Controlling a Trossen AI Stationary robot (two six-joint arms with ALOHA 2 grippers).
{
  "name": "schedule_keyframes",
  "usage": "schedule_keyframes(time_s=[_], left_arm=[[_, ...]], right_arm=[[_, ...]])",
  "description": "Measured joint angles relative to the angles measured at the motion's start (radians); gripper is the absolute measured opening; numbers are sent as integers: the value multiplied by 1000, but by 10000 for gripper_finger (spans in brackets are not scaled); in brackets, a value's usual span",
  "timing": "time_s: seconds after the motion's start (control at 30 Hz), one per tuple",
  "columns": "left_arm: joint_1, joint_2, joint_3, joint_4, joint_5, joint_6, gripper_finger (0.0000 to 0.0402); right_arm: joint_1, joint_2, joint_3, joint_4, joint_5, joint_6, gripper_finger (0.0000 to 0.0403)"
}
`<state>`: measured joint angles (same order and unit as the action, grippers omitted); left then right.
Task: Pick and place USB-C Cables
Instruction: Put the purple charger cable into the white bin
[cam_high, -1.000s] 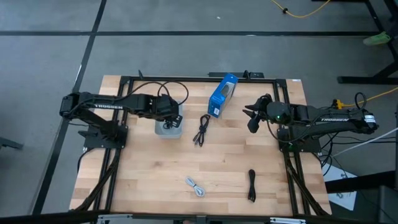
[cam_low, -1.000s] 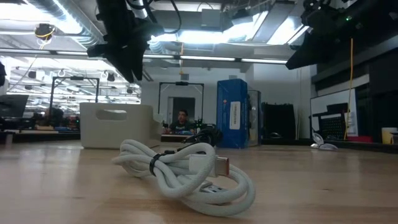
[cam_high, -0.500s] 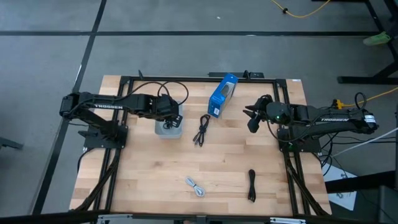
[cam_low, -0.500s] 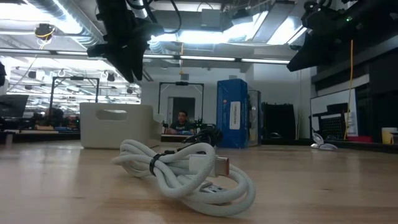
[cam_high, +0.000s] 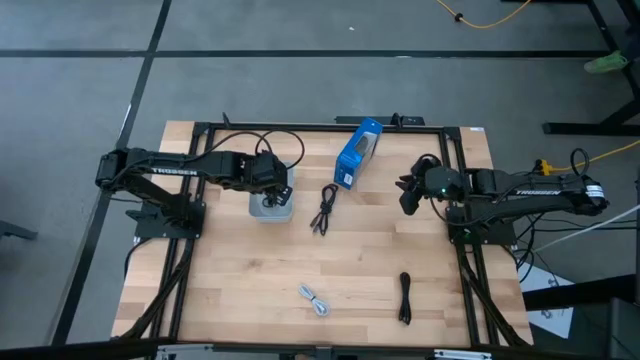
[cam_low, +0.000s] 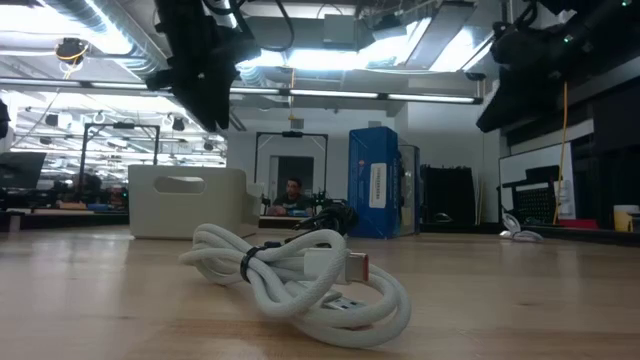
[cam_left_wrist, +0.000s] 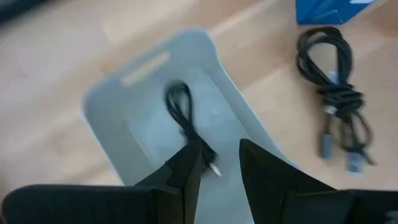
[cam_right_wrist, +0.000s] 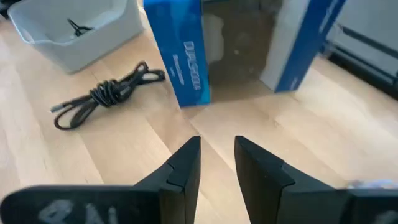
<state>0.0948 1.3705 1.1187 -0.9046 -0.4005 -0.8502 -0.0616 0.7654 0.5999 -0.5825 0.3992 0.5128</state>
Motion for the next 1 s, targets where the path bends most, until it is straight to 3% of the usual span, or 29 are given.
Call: schedule_keyframes(time_s=[0.17,0.37,0.6,0.8,1.0], left_arm=[[0,0,0,1,-54,46,103],[0,0,0,5,-54,44,103],[-5,0,0,10,-62,46,103],[-124,0,0,9,-61,21,103],[-324,0,0,9,-119,-76,103]], right_arm=[[0,0,0,-42,26,103,102],[0,2,0,-68,142,117,102],[0,73,0,-39,157,131,102],[-5,168,0,37,193,65,102],[-59,237,0,-45,190,189,102]])
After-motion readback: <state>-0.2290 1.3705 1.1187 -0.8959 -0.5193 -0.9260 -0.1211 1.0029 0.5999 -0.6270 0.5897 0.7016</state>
